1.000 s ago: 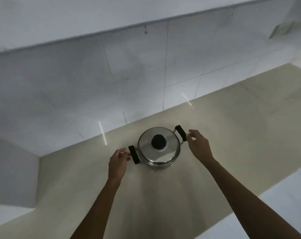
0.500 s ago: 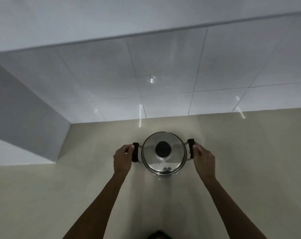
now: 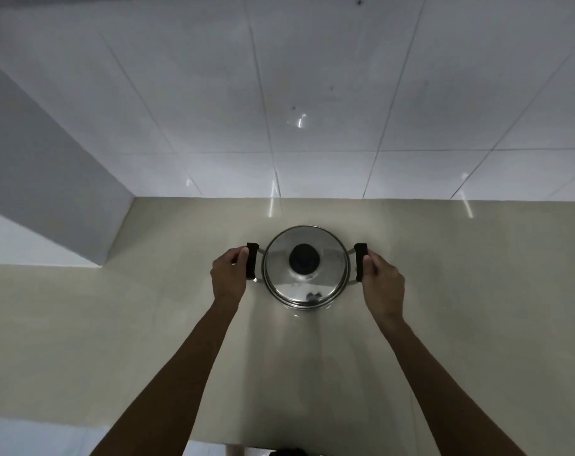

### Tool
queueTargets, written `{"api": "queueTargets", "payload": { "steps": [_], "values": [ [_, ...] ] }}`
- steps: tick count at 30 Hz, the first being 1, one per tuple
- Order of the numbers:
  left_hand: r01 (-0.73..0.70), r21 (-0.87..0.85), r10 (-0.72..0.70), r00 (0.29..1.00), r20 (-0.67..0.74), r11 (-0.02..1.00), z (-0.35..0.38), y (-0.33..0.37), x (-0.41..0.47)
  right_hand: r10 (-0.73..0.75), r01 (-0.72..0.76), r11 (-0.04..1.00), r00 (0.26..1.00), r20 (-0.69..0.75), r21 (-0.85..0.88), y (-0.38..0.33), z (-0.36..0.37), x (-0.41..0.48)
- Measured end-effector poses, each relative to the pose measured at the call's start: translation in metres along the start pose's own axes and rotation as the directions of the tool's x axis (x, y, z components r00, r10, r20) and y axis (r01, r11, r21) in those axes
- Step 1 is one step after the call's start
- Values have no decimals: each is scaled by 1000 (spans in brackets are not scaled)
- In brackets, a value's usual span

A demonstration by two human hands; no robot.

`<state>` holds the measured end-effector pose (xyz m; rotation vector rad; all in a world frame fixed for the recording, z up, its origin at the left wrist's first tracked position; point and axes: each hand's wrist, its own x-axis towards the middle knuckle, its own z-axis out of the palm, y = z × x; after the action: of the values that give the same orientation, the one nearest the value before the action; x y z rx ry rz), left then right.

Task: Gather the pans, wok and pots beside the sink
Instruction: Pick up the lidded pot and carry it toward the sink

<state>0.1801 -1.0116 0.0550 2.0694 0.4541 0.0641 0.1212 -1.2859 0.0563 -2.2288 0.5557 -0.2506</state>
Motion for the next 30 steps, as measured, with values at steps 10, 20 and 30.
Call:
{"api": "queueTargets", "payload": {
  "steps": [10, 20, 30],
  "values": [
    [71, -166, -89, 991, -104, 984, -100, -52, -29, -74, 72, 997, 995, 61, 23, -65, 30, -73],
    [63, -288, -161, 931, -327, 955, -324, -169, -51, -194, 169, 979, 948, 251, 117, -193, 159, -213],
    [96, -404, -330, 757, -564, 910, -593, -311, -97, -440, 352, 897, 763, 474, 267, -361, 339, -388]
  ]
}}
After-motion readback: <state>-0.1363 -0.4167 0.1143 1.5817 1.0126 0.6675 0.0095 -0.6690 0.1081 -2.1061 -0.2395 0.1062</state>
